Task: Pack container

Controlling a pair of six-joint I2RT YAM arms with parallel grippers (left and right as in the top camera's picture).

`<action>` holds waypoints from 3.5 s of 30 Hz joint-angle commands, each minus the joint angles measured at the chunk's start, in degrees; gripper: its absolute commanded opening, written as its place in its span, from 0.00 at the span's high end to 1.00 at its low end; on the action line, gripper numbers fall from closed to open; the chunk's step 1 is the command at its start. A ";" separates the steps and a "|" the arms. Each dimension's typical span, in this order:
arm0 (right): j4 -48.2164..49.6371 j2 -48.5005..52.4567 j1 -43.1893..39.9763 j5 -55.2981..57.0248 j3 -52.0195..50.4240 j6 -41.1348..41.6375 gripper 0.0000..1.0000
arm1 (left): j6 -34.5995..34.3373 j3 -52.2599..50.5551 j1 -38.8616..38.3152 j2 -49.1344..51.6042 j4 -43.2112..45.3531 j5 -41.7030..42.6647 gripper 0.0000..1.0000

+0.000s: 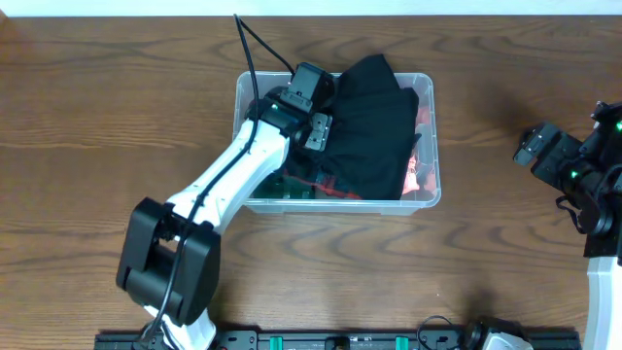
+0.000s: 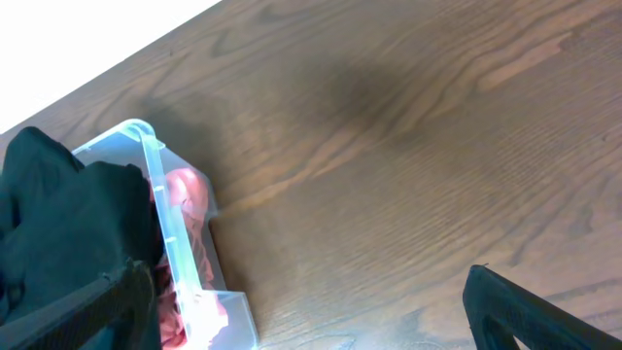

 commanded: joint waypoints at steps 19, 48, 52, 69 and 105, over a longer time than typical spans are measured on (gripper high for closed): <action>0.07 -0.15 -0.24 0.42 0.37 -1.05 0.01 | -2.19 10.64 1.77 -30.95 -21.44 -11.89 0.13; 0.07 -0.15 -0.24 0.39 0.37 -1.05 0.01 | -10.56 -0.50 6.16 -60.74 -48.13 -17.55 0.02; 0.07 -0.13 -0.24 0.42 0.37 -1.05 0.01 | -10.80 -4.02 10.03 -63.14 -41.11 -18.16 0.02; 0.07 -0.15 -0.24 0.42 0.37 -1.05 0.01 | -11.10 -44.74 28.35 -92.04 -7.13 -9.79 0.02; 0.07 -0.15 -0.24 0.42 0.37 -1.05 0.01 | -11.63 -76.78 30.91 -106.33 16.50 -9.03 0.02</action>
